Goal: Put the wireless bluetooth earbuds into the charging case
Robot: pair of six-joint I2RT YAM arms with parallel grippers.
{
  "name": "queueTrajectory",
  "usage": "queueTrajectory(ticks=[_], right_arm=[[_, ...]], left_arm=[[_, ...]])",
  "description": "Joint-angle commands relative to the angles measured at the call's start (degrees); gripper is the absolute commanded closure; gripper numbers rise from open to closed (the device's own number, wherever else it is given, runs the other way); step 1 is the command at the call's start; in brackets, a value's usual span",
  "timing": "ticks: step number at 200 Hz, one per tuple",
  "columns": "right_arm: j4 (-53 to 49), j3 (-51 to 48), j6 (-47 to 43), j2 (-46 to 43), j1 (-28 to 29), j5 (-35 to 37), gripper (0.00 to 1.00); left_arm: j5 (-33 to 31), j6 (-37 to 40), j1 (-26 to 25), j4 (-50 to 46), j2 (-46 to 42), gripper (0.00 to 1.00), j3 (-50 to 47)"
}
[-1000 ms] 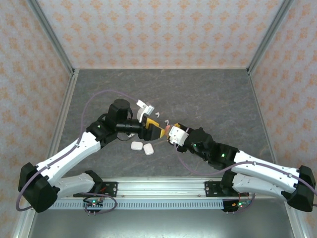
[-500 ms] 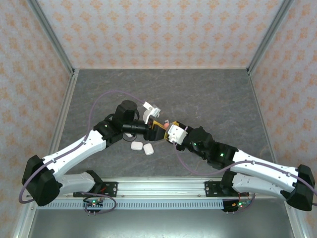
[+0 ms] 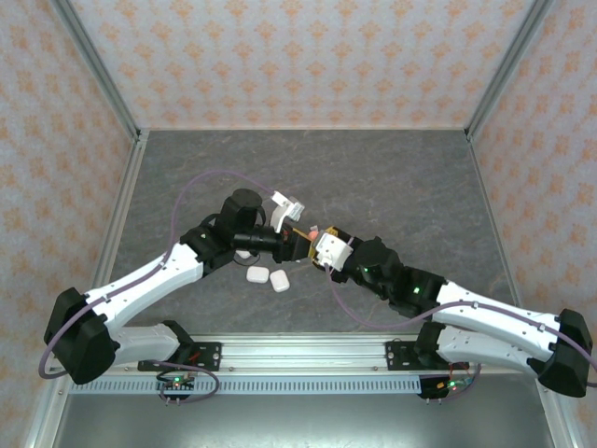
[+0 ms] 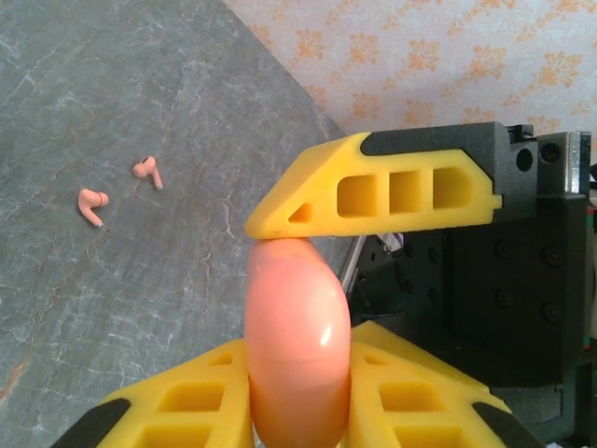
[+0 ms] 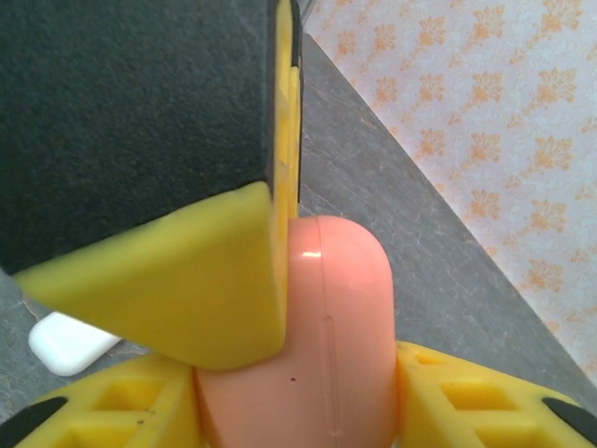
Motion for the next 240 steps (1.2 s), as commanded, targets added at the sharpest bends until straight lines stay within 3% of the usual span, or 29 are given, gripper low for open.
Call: queueTrajectory(ticks=[1,56,76,100,129,177,240], right_arm=[[-2.47,3.16,3.09,-1.24,-1.32,-1.37,0.45],[-11.22,1.1,12.79,-11.25,-8.88,-16.06,0.06],[-10.75,0.02,17.97,-15.19,-12.89,-25.34,0.0],[-6.92,-1.26,24.85,-17.64,-18.37,-34.63,0.01],[-0.74,-1.44,31.03,-16.1,-22.05,-41.08,0.0],[4.74,1.13,32.33,-9.33,-22.11,-44.17,0.09],[8.79,3.0,31.78,-6.73,-22.23,-42.06,0.25]], left_arm=[[-2.11,1.11,-0.43,0.15,-0.29,0.8,1.81],[-8.33,3.08,-0.55,8.68,-4.6,0.97,-2.63],[-10.11,6.44,-0.84,15.08,-7.92,1.0,-6.31],[-10.75,12.75,-1.23,17.98,-11.41,1.0,-8.76],[-7.73,19.25,-1.73,17.77,-13.64,1.0,-9.35],[-7.29,22.19,-2.79,17.01,-14.58,1.0,-8.89],[-6.38,23.88,-3.08,14.85,-13.23,1.0,-7.31]])
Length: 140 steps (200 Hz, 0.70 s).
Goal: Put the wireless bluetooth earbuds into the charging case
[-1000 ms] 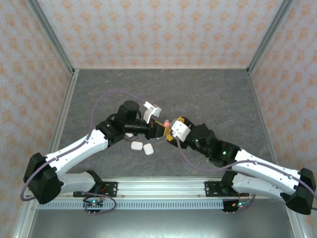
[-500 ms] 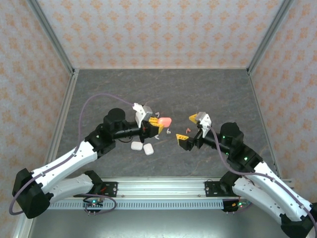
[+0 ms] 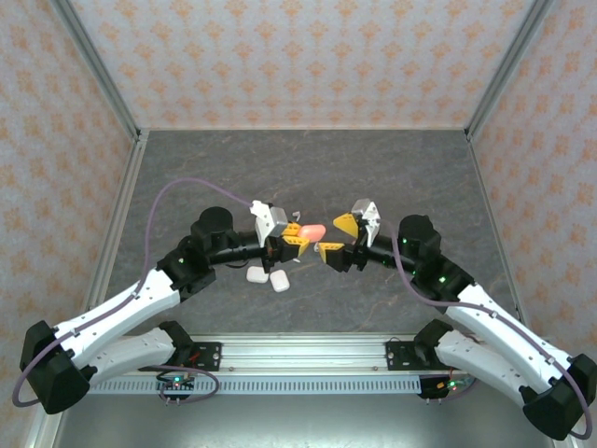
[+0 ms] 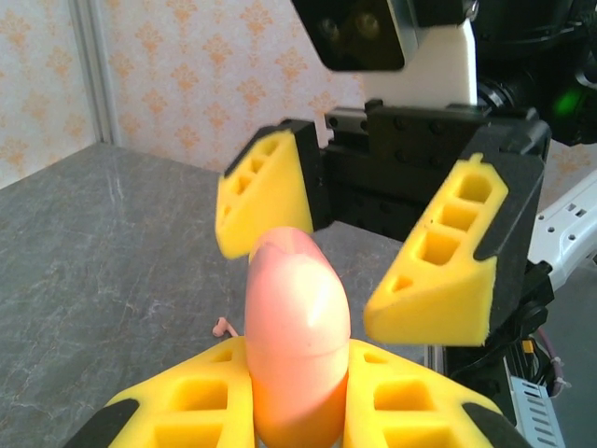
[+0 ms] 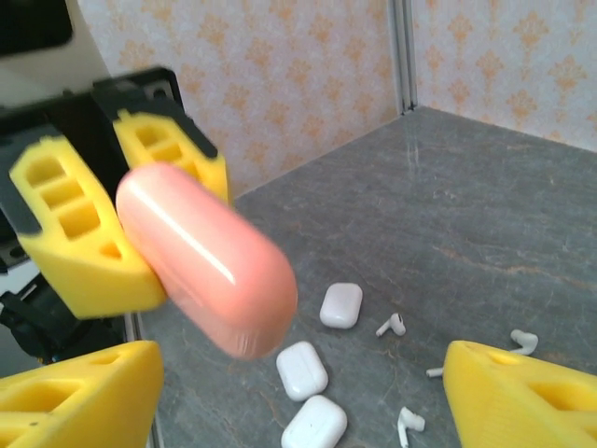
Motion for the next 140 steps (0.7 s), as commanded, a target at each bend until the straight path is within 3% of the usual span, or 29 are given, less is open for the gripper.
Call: queueTrajectory(ticks=[1,74,140], right_arm=[[5.11,2.34,-0.06,0.0,-0.25,-0.16,0.25],[2.3,5.52,-0.36,3.42,-1.06,1.87,0.39],[0.31,8.93,0.28,7.76,-2.45,3.66,0.39]], left_arm=[[1.37,2.41,-0.43,0.43,0.46,1.0,1.46],[1.33,3.17,-0.5,-0.04,0.85,1.0,1.73],[1.1,3.4,-0.51,-0.25,0.66,1.0,2.08]])
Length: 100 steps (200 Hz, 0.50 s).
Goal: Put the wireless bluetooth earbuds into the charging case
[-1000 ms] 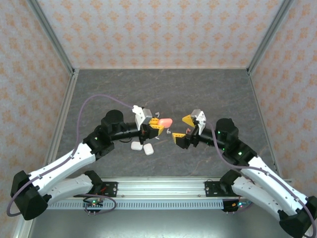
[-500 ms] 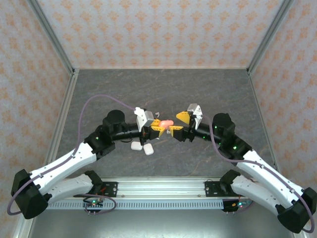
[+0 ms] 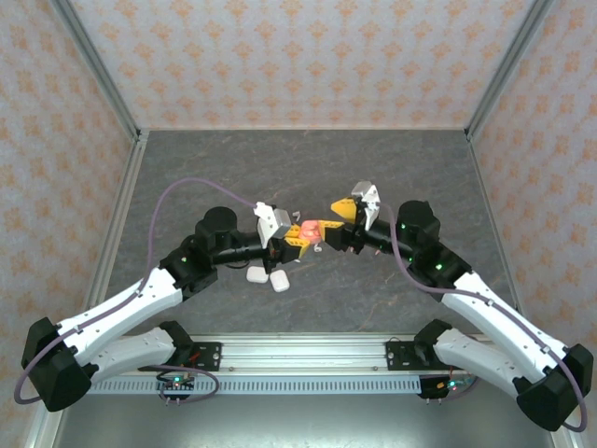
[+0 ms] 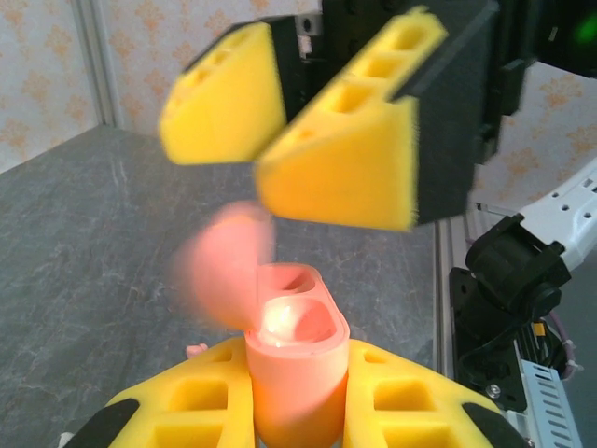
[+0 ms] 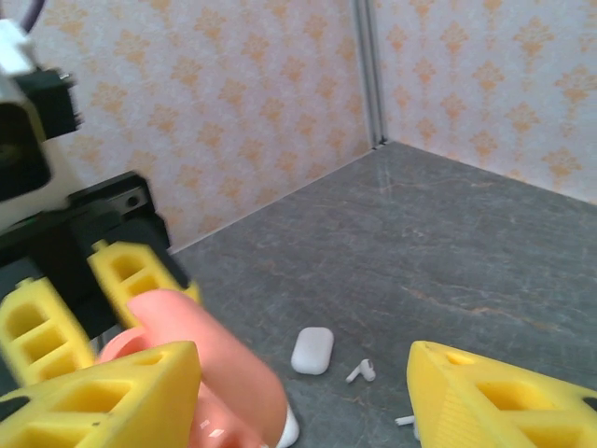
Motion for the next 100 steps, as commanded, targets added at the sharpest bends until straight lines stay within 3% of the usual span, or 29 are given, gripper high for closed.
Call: queueTrajectory(ticks=[1,40,66,100], right_arm=[[-1.25,3.03,0.27,1.9,-0.5,1.32,0.39],[-3.5,4.96,2.57,0.75,-2.06,0.42,0.39],[-7.13,5.2,7.96,-2.92,-6.93,0.9,0.38],[-22.67,7.59,13.16,-2.33,-12.61,5.73,0.39]], left_arm=[[1.77,1.8,-0.4,1.18,-0.37,1.0,2.04],[0.19,2.3,-0.41,0.12,-0.59,1.0,1.57],[-1.19,2.32,-0.41,0.36,-1.19,1.0,-0.15],[-2.1,1.39,-0.49,2.7,-2.79,1.0,-3.7]])
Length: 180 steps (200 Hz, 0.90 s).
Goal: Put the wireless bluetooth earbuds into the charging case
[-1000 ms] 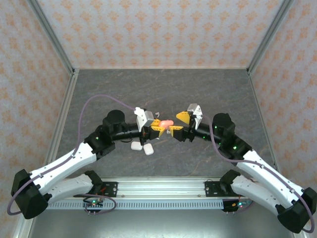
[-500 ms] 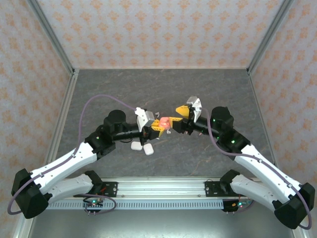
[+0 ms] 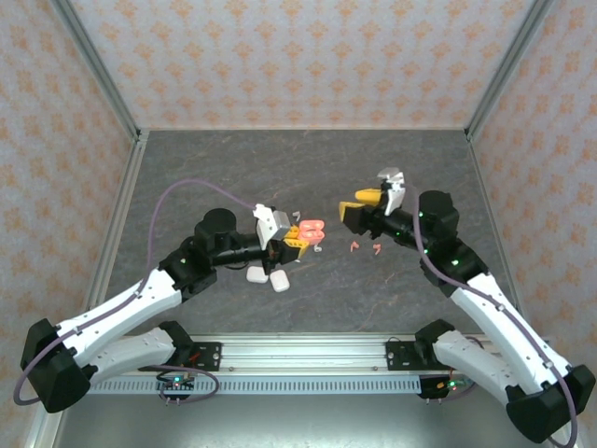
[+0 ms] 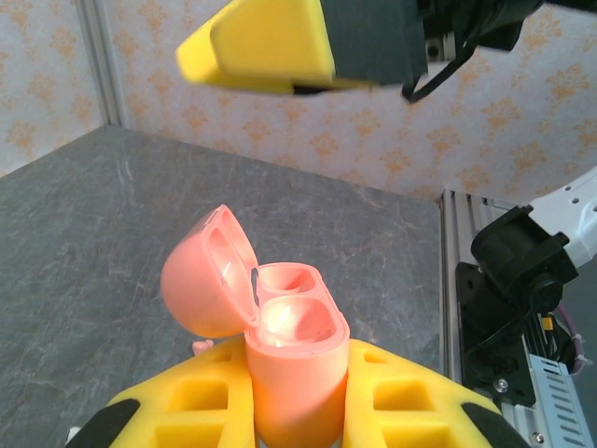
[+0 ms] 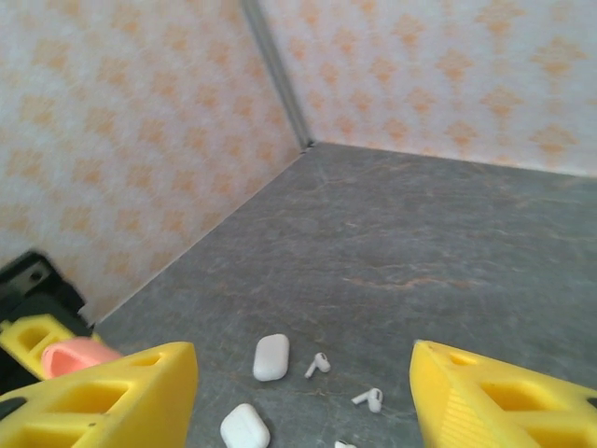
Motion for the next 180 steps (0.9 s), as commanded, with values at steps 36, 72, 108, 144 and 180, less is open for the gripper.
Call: queueTrajectory(ticks=[36,72,108,144,180], right_arm=[[-24.36,3.12,4.71,8.56,-3.32,13.43,0.41],[-26.12,3.91,1.26,19.69,-3.33,15.9,0.47],[-22.85,5.92,-0.83,31.83,-3.71,16.47,0.5],[-20.77,10.08,-1.16,43.57,-4.16,13.25,0.57],[-18.79,12.27,-0.06,50.1,-4.2,13.43,0.59]], left_arm=[[-1.41,-0.38,-1.19,3.08,-3.44,1.0,-3.86],[0.16,-0.72,-1.54,2.41,-4.11,1.0,-3.51],[0.62,-1.35,-2.06,3.28,-4.11,1.0,-2.89],[0.34,-1.26,-2.69,2.47,-3.69,1.0,-2.15],[-0.46,-1.42,-3.11,2.11,-3.68,1.0,-2.28]])
